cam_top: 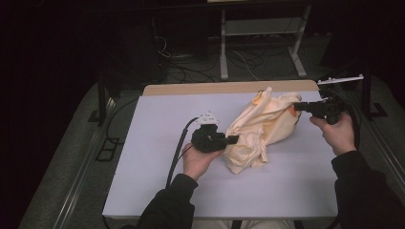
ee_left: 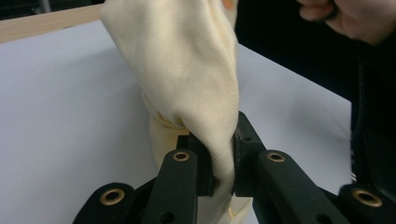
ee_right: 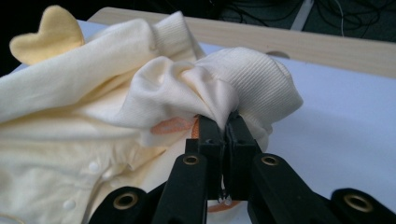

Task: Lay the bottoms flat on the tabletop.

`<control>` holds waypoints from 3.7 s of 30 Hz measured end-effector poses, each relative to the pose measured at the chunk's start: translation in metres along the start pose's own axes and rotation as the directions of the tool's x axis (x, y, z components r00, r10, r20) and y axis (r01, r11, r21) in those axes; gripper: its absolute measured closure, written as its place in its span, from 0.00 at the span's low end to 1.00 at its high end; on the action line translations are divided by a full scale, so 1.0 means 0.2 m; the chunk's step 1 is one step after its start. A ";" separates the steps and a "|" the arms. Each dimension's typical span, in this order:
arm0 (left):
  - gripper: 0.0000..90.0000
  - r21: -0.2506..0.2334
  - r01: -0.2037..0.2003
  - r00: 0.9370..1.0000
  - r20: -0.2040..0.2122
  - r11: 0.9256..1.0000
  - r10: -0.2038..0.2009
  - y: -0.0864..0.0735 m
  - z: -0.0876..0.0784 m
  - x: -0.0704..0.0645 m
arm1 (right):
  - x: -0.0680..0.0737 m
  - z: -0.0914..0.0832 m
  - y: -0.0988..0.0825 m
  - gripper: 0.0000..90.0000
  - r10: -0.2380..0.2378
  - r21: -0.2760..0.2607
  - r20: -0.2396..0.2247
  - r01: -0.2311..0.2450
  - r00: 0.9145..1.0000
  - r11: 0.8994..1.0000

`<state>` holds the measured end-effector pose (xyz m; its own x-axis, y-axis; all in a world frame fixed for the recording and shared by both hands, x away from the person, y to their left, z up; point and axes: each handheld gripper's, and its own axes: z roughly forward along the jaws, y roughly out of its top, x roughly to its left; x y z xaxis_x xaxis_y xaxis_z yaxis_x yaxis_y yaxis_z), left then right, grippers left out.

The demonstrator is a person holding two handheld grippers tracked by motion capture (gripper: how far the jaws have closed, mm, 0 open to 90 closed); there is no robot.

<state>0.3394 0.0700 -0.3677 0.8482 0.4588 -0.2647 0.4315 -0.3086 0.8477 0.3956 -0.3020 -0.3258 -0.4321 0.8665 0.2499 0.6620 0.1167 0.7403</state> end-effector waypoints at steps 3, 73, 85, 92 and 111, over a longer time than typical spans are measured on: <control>0.89 0.022 -0.021 1.000 0.015 1.000 0.021 -0.01 -0.03 -0.03 | 0.03 -0.02 0.04 0.96 -0.018 -0.011 -0.003 0.018 1.000 1.000; 0.32 0.011 0.302 0.946 -0.130 0.953 -0.298 -0.23 -0.22 0.63 | 0.02 0.66 -0.12 0.40 0.135 0.058 -0.175 -0.127 0.975 0.990; 0.44 0.072 0.286 0.949 -0.162 0.956 -0.271 -0.20 -0.04 0.73 | 0.06 0.75 -0.04 0.44 0.110 0.084 -0.181 -0.096 0.977 0.992; 0.54 0.117 0.318 0.943 -0.140 0.941 -0.302 -0.23 0.07 0.75 | 0.08 0.83 -0.06 0.54 0.158 0.134 -0.219 -0.130 0.963 0.982; 0.98 0.073 0.329 0.934 -0.172 0.941 -0.313 -0.18 -0.01 0.74 | 0.02 0.65 -0.02 0.95 0.090 0.130 -0.187 -0.066 0.978 0.989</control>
<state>0.4490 0.1493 -0.4360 0.6041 0.6687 -0.4335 0.7079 -0.2004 0.6773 0.4703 -0.2362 -0.4081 -0.4780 0.7673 0.4275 0.7630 0.1215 0.6349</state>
